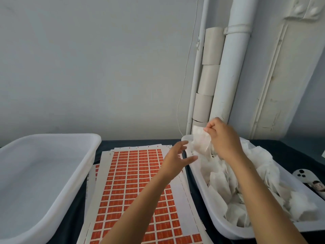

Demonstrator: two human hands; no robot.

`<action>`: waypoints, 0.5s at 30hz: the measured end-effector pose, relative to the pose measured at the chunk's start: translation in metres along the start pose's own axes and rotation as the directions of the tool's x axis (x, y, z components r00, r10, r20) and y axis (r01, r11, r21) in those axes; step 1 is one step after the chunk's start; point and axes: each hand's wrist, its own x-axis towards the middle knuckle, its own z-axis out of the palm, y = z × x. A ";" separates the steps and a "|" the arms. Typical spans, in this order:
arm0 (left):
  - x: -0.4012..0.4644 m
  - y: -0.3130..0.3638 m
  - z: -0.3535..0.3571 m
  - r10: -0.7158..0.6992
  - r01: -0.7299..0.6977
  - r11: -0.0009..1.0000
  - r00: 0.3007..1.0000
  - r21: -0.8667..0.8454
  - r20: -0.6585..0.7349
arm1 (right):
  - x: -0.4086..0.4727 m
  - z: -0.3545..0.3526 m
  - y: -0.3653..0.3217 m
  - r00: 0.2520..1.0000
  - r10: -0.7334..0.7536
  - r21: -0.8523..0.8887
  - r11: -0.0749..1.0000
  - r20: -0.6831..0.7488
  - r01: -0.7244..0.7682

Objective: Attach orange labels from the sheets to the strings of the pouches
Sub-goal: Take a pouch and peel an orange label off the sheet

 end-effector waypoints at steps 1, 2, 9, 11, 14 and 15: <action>-0.004 0.007 -0.008 0.037 -0.037 0.997 0.999 -0.062 -0.007 | 0.001 -0.002 -0.010 1.000 -0.017 0.090 0.996 -0.023 0.019; -0.008 0.014 -0.017 0.074 -0.075 0.989 0.997 -0.130 -0.014 | 0.001 -0.003 -0.021 0.999 -0.032 0.173 0.984 -0.032 0.037; -0.048 0.006 -0.073 0.017 -0.046 0.990 0.980 -0.137 -0.200 | -0.033 0.058 -0.072 0.982 -0.133 0.427 0.902 0.136 0.063; -0.057 -0.014 -0.082 -0.047 0.039 0.999 0.960 -0.031 -0.276 | -0.047 0.088 -0.075 0.977 -0.110 0.467 0.884 0.181 0.013; -0.069 -0.048 -0.090 -0.141 0.149 0.989 0.943 0.003 -0.301 | -0.067 0.132 -0.073 0.964 -0.034 0.508 0.854 0.266 -0.110; -0.071 -0.059 -0.092 -0.174 0.183 0.983 0.935 0.002 -0.309 | -0.074 0.144 -0.070 0.954 -0.009 0.511 0.846 0.300 -0.153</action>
